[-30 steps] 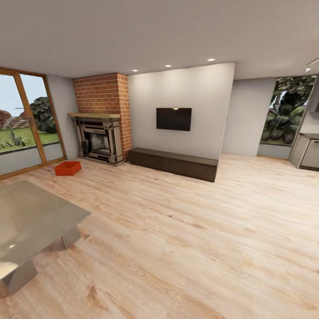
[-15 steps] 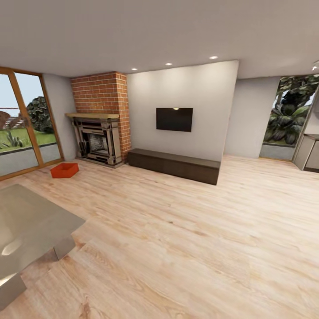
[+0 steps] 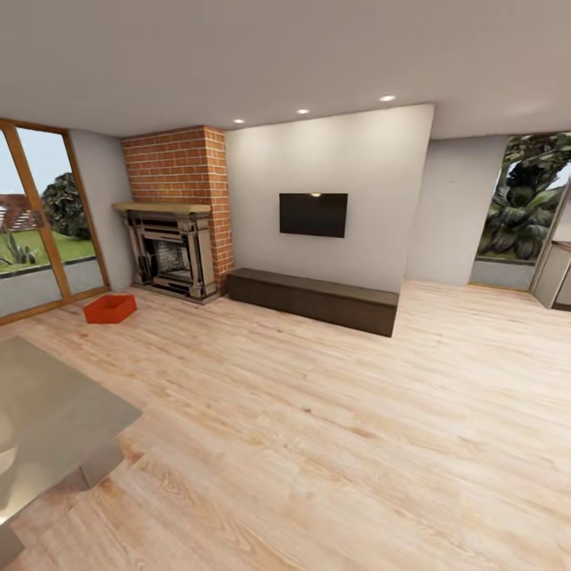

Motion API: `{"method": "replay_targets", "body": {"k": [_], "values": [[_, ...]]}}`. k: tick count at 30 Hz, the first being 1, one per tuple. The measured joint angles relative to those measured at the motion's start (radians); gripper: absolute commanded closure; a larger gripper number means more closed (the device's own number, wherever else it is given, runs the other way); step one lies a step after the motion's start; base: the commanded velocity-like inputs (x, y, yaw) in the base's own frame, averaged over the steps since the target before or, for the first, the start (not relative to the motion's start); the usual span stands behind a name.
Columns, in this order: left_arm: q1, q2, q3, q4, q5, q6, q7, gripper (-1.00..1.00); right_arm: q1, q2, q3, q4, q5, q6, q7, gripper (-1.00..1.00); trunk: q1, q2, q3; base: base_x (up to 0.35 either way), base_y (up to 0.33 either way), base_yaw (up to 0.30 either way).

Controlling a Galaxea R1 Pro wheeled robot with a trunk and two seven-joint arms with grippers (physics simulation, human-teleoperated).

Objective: Move the two storage containers from the living room to the garage. In the garage, place one container on the floor and stack the other container on top of it (either order is fine).

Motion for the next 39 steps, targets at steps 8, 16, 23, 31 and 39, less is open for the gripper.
{"method": "replay_targets", "body": {"k": [8,16,23,31,39], "values": [[0.0,0.001,0.0,0.0,0.0,0.0,0.0,-1.0,0.0,0.0,0.0,0.0,0.0,0.0,0.0,-1.0,0.0,0.0,0.0,0.327,0.0,0.0],[0.0,0.0,0.0,0.0,0.0,0.0,0.0,-1.0,0.0,0.0,0.0,0.0,0.0,0.0,0.0,-1.0,0.0,0.0,0.0,0.327,0.0,0.0],[0.0,-0.001,0.0,0.0,0.0,0.0,0.0,-1.0,0.0,0.0,0.0,0.0,0.0,0.0,0.0,-1.0,0.0,0.0,0.0,0.327,0.0,0.0],[0.0,-0.001,0.0,0.0,0.0,0.0,0.0,-1.0,0.0,0.0,0.0,0.0,0.0,0.0,0.0,-1.0,0.0,0.0,0.0,0.327,0.0,0.0],[0.0,-0.001,0.0,0.0,0.0,-0.001,0.0,-1.0,0.0,0.0,0.0,0.0,0.0,0.0,0.0,-1.0,0.0,0.0,0.0,0.327,0.0,0.0]]}}
